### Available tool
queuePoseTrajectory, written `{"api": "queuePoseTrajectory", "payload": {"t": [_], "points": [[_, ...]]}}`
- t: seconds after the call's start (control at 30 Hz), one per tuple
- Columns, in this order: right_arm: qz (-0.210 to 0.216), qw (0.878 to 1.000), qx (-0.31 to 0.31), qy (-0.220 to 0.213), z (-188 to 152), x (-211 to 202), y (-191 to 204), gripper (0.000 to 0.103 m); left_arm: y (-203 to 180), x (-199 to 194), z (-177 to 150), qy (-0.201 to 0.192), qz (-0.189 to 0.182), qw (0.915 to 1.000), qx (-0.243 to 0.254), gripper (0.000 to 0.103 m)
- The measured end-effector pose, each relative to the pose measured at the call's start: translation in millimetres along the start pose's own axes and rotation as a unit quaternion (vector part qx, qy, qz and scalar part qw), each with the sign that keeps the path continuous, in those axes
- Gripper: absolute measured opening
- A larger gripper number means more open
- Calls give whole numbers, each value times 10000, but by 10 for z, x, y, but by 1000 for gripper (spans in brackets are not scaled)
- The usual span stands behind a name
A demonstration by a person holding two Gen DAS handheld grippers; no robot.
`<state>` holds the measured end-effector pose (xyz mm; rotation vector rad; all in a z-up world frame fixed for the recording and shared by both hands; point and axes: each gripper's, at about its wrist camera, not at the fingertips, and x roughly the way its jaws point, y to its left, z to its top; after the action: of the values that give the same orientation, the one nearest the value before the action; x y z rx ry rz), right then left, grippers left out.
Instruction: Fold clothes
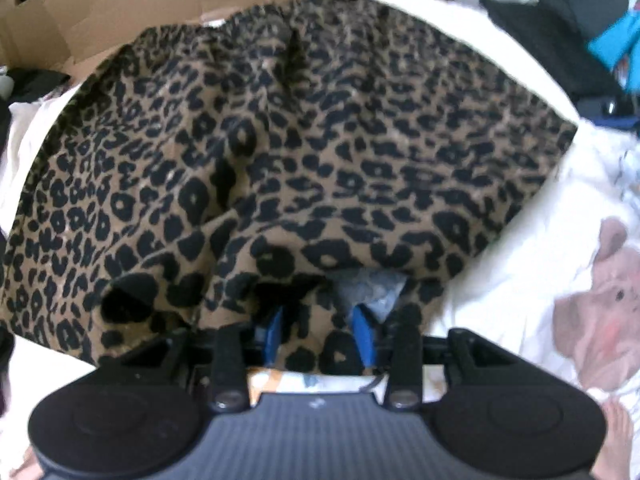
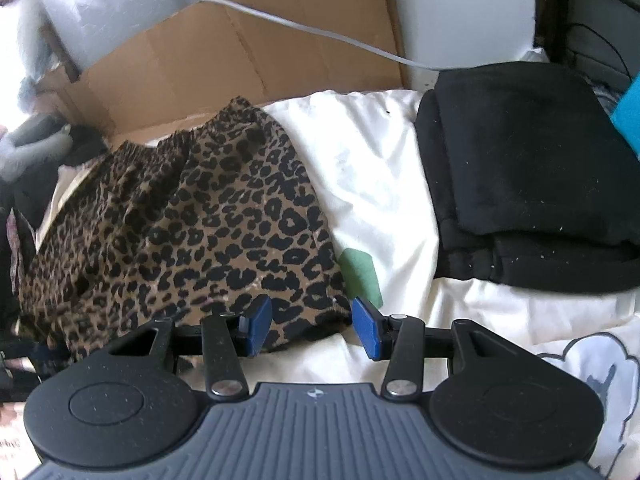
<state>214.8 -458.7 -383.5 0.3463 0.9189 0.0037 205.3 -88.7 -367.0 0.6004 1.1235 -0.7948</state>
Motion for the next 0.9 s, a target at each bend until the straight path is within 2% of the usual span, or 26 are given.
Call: {"api": "queuePoseTrajectory", "payload": {"t": [0.07, 0.13, 0.17, 0.2, 0.23, 0.43, 0.73, 0.9], "points": [[87, 9993, 365, 5, -40, 5, -45, 52, 1, 4, 12, 81, 15, 9999, 71, 40], [120, 9989, 447, 41, -123, -2, -42, 52, 6, 4, 22, 162, 58, 9997, 145, 35], [136, 9987, 487, 58, -164, -6, -40, 52, 36, -9, 29, 225, 3, 9997, 28, 24], [153, 9985, 528, 76, -206, -10, -39, 52, 70, -23, 34, 282, -73, 9995, -112, 9], [169, 9982, 569, 93, -247, -14, -37, 52, 114, -48, 32, 306, -200, 9989, -306, 6], [162, 9953, 947, 86, -416, -52, -147, 52, 202, -235, -110, 260, -232, 9984, -446, 2], [286, 9885, 1473, -173, -417, -74, -263, 52, 216, -444, -213, 20, -215, 9985, -510, 2], [371, 9891, 1417, -161, -383, 27, -183, 52, 256, -484, -244, -59, -294, 9981, -530, 2]]}}
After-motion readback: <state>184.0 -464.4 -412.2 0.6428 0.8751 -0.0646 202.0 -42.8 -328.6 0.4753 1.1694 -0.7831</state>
